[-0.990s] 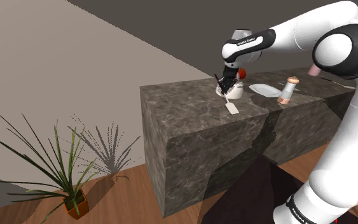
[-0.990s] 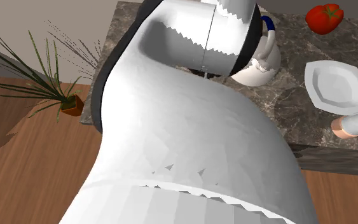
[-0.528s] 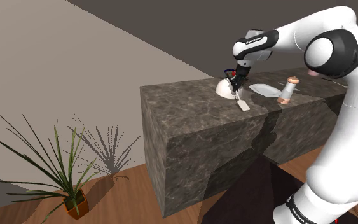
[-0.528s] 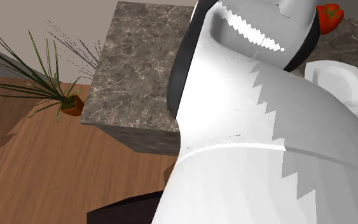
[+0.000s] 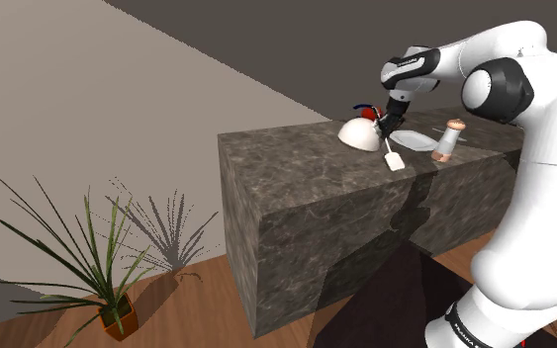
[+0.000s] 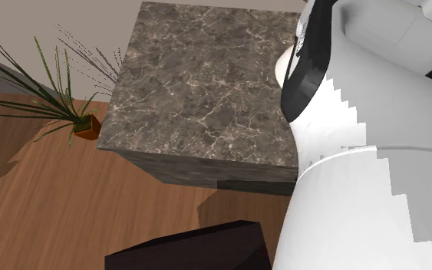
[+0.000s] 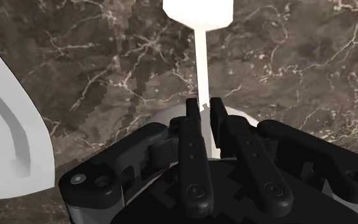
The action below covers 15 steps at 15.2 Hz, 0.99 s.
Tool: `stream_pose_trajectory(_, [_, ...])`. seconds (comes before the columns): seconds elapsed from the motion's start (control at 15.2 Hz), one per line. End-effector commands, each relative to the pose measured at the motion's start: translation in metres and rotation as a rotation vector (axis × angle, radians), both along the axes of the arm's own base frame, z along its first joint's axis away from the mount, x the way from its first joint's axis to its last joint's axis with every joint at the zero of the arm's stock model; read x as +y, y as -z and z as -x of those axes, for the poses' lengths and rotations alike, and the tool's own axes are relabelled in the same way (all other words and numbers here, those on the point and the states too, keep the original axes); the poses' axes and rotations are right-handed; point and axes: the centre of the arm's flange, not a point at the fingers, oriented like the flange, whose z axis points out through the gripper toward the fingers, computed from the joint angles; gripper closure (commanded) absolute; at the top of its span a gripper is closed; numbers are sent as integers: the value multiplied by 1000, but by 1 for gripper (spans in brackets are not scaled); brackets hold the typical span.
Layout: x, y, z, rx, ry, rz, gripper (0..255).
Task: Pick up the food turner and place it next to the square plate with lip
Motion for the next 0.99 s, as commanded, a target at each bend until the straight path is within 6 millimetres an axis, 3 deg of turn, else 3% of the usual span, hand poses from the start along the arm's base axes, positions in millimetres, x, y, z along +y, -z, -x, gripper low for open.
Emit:
stream_pose_trajectory(0.0, [-26, 1, 8, 1, 0, 0, 255])
stream_pose_trajectory(0.33, [-84, 0, 25, 1, 0, 0, 255])
stream_pose_trajectory(0.92, [-84, 48, 25, 1, 0, 0, 255])
